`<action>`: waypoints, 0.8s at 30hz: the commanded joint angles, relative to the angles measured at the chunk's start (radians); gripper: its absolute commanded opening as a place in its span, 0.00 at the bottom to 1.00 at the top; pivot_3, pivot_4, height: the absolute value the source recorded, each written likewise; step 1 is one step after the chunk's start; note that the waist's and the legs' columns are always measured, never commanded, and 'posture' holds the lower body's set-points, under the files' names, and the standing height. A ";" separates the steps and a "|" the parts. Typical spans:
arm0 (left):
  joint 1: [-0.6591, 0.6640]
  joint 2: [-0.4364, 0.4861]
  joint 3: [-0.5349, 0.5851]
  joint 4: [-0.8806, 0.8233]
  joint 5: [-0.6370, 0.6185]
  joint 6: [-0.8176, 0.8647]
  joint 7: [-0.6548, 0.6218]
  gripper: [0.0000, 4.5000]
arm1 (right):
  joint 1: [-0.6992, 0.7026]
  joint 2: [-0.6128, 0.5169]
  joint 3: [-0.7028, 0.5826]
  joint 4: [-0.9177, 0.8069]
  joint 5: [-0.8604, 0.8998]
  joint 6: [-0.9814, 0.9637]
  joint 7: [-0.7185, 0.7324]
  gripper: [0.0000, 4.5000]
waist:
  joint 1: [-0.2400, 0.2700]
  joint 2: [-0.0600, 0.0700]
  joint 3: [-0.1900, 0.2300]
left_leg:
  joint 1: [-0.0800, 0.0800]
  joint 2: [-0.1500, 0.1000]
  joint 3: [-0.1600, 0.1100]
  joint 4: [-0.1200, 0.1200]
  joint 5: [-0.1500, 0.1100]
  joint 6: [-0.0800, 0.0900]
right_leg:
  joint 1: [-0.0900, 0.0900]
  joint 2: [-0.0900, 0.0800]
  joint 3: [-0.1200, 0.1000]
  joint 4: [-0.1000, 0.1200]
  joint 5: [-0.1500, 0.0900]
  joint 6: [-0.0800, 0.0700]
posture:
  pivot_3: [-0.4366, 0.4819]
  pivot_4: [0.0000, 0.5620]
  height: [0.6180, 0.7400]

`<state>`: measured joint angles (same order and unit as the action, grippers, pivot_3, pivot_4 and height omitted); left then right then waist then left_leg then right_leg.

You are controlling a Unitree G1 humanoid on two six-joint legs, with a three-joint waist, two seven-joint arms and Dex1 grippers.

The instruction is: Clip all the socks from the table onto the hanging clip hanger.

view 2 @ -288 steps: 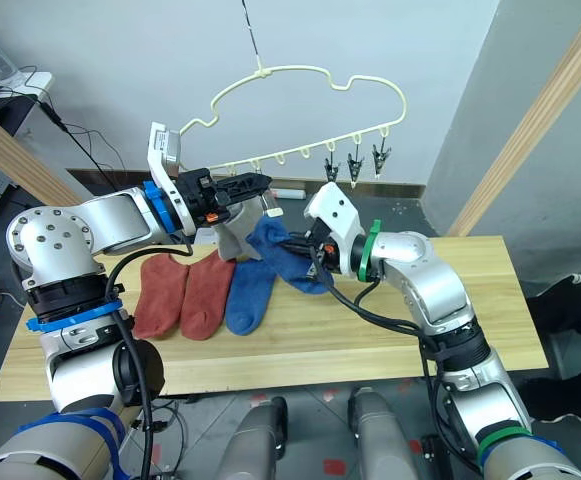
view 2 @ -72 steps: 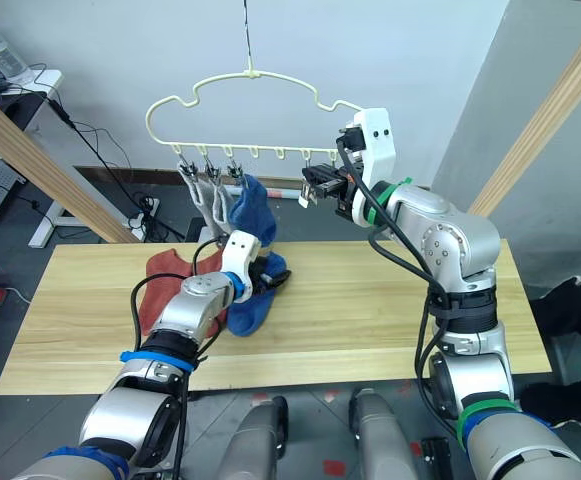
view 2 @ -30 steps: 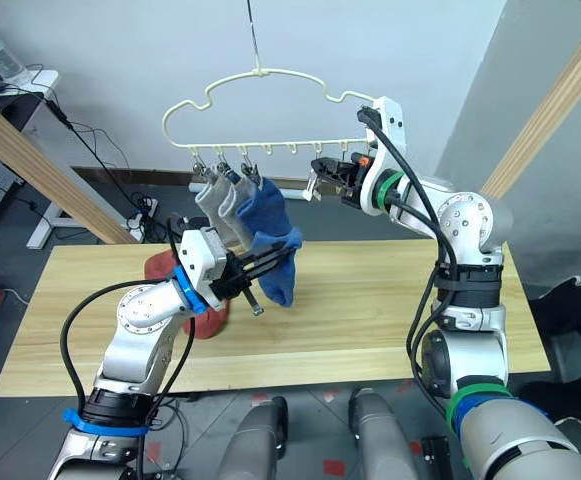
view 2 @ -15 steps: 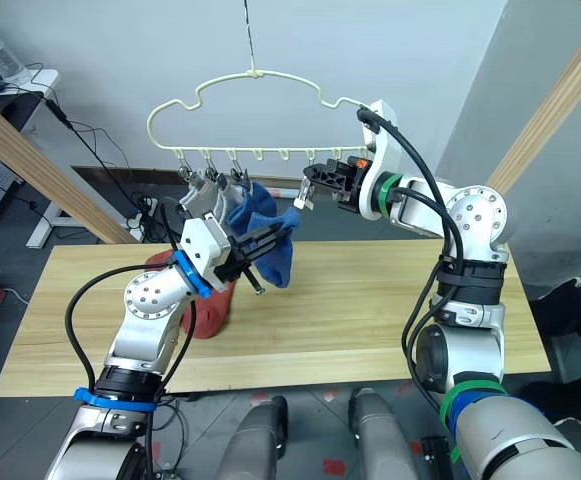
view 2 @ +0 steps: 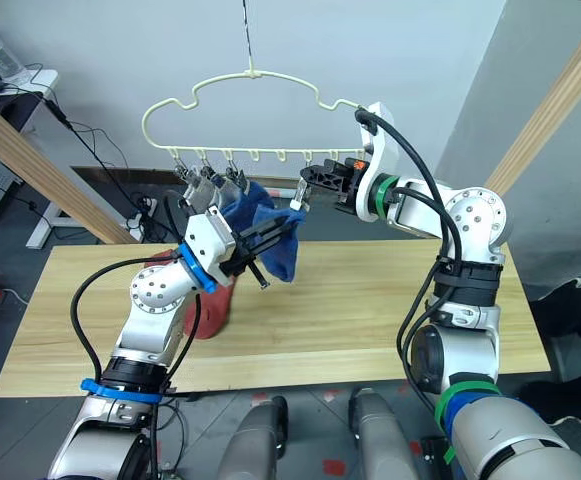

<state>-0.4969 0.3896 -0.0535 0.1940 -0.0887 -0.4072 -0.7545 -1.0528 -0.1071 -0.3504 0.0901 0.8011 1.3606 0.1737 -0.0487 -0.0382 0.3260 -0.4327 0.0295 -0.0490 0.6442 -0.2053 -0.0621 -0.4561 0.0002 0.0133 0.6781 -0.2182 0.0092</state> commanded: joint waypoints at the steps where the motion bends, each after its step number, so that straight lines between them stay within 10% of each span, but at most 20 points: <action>1: -0.014 0.001 0.002 -0.015 -0.006 -0.033 0.011 0.01 | -0.003 0.002 0.005 -0.025 0.013 0.011 -0.005 0.00 | 0.000 0.000 0.000 | 0.000 0.000 0.000 0.000 0.000 0.000 | 0.000 0.000 0.000 0.000 0.000 0.000 | 0.44 0.50 1.00; 17: -0.036 -0.003 -0.003 -0.002 0.001 -0.047 0.022 0.01 | -0.008 0.033 -0.018 -0.039 0.047 0.037 -0.024 0.00 | 0.000 0.000 0.000 | 0.000 0.000 0.000 0.000 0.000 0.000 | 0.000 0.000 0.000 0.000 0.000 0.000 | 0.45 0.48 1.00; 24: -0.045 0.000 -0.002 -0.001 0.000 -0.046 0.025 0.00 | -0.010 0.032 -0.018 -0.038 0.048 0.034 -0.023 0.51 | -0.001 0.000 0.000 | 0.000 0.000 0.000 0.000 0.000 0.000 | 0.000 0.000 0.000 0.000 0.000 0.000 | 0.45 0.49 1.00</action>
<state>-0.5299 0.3899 -0.0569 0.2110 -0.0874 -0.4254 -0.7376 -1.0489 -0.0741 -0.3639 0.0775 0.8260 1.3959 0.1487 -0.0499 -0.0382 0.3260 -0.4328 0.0295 -0.0490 0.6443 -0.2053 -0.0621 -0.4564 0.0003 0.0132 0.6783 -0.2182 0.0092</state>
